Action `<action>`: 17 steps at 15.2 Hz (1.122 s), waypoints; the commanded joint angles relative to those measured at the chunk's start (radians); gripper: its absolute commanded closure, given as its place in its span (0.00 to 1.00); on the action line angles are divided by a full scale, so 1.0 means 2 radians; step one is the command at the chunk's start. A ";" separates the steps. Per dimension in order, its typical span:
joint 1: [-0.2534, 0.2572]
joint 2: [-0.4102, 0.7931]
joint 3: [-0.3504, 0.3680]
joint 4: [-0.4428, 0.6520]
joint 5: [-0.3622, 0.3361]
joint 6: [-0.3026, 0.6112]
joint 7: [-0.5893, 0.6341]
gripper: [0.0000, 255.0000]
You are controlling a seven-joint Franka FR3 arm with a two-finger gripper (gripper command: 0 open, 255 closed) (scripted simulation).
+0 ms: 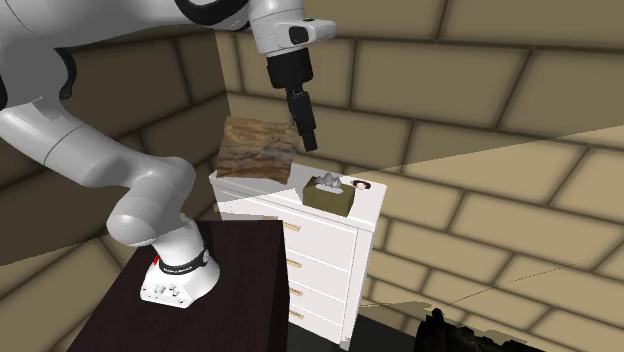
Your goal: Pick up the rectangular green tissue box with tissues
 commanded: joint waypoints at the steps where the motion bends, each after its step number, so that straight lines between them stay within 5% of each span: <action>1: 0.000 0.000 0.000 0.000 0.000 0.000 0.000 0.00; 17: 0.094 0.121 0.003 -0.106 0.131 0.183 -0.044 0.00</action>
